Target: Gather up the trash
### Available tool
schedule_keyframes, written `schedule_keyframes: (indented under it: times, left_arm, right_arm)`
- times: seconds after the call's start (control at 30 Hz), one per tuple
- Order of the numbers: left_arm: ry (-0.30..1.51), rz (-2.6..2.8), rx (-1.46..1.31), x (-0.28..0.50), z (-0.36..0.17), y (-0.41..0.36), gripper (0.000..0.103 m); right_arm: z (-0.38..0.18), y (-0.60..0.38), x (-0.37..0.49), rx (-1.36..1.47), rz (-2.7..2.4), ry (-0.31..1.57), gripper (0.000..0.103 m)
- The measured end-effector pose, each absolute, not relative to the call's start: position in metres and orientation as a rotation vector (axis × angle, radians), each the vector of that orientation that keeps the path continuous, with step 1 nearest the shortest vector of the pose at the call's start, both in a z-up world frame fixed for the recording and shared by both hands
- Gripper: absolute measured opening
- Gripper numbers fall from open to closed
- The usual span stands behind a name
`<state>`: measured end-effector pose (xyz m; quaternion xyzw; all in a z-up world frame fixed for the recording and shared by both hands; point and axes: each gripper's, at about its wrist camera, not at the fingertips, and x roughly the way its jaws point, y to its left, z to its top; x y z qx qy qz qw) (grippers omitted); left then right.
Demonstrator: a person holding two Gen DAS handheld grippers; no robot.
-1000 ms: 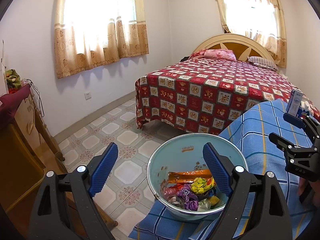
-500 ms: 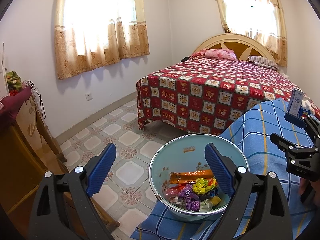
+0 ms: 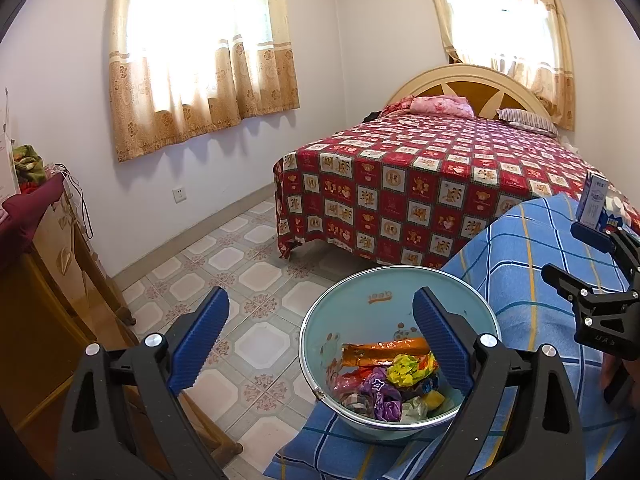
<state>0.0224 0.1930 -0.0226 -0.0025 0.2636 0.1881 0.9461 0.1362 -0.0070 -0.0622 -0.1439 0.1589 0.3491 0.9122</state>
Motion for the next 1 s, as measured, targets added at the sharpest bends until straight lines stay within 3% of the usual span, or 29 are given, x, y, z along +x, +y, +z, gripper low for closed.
schedule_keyframes:
  times: [1.0]
  left_arm:
    - [0.575,0.359,0.006,0.027,-0.029,0.184,0.094]
  right_arm:
    - [-0.064,-0.013,0.142,-0.301,0.716,0.323,0.082]
